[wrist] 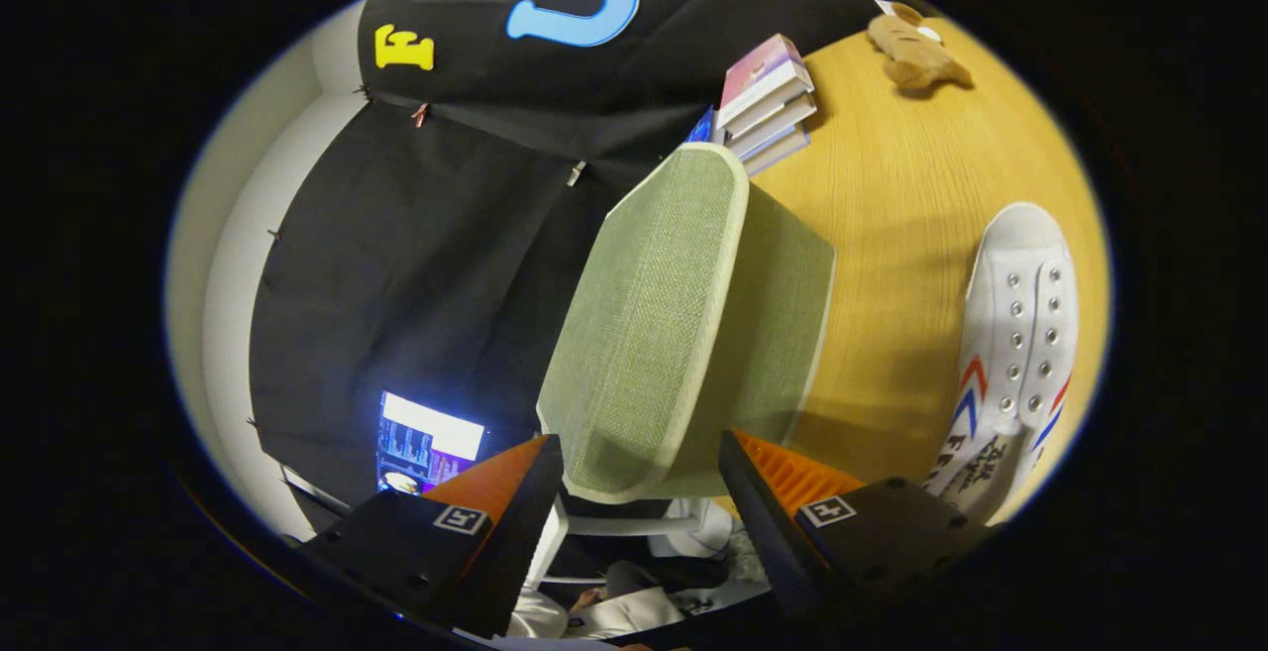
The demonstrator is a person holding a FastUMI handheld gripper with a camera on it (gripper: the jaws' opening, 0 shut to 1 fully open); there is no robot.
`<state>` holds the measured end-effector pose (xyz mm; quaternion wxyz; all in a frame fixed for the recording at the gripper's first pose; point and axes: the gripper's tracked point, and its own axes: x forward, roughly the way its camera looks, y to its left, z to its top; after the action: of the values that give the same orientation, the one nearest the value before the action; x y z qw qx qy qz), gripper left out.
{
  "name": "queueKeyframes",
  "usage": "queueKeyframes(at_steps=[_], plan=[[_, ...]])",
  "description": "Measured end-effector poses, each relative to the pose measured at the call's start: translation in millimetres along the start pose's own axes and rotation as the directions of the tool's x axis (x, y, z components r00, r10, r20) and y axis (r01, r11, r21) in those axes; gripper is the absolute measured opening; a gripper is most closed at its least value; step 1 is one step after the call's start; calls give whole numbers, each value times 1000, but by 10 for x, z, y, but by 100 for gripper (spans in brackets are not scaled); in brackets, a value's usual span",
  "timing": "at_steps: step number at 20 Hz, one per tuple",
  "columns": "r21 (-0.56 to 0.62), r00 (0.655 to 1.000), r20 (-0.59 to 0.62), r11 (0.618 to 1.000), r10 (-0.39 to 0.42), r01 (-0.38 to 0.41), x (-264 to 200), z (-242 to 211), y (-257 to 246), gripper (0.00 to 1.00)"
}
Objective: Open the storage box then place both shoes into the box .Put the left shoe in first, then the right shoe, with the right side of both shoes facing outward in a uniform manner.
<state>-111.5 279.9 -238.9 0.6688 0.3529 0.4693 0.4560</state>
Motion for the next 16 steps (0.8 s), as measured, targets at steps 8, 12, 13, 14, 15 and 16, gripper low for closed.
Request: queueKeyframes(at_steps=[8,12,13,14,15,16], plan=[[322,980,34,927,194,-195,199,255,166,96],[371,976,6,906,216,-202,219,237,203,69],[387,979,1,902,205,-190,205,230,222,55],[389,986,13,907,166,-158,185,277,154,41],[384,995,23,918,102,-103,192,318,47,26],[384,995,27,917,100,-103,193,340,68,12]])
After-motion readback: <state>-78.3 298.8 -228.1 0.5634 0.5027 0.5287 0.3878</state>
